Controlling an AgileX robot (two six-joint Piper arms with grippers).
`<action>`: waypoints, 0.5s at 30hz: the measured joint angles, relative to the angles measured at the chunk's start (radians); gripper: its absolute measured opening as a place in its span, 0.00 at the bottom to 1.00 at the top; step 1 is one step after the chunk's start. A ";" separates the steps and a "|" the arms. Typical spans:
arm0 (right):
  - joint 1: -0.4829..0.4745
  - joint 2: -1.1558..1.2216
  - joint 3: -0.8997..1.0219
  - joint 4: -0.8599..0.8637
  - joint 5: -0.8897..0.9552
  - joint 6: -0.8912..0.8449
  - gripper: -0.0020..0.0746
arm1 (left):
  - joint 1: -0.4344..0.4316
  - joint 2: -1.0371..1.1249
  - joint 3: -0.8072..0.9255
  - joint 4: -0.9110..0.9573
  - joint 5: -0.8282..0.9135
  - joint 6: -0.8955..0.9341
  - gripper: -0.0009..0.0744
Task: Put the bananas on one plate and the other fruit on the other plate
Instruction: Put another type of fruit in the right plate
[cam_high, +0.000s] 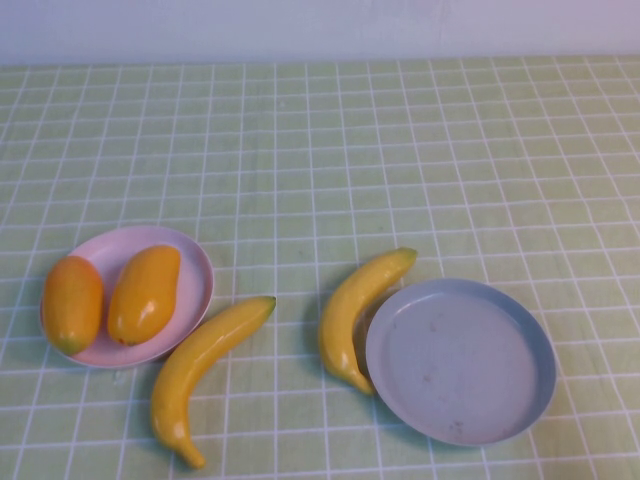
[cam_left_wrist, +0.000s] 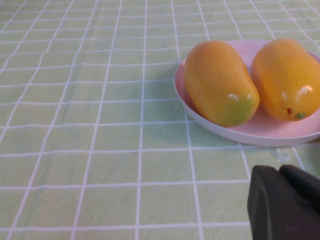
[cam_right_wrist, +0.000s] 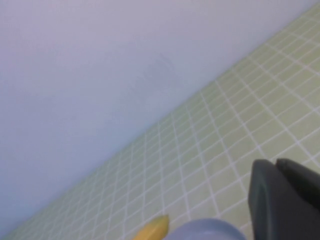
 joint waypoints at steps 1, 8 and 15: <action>0.000 0.000 -0.015 0.011 0.026 0.000 0.01 | 0.000 0.000 0.000 0.000 0.000 0.000 0.01; 0.000 0.270 -0.263 -0.067 0.317 0.000 0.01 | 0.000 0.000 0.000 0.000 0.000 0.000 0.01; 0.000 0.697 -0.537 -0.272 0.617 -0.005 0.01 | 0.000 0.000 0.000 0.000 0.000 0.000 0.01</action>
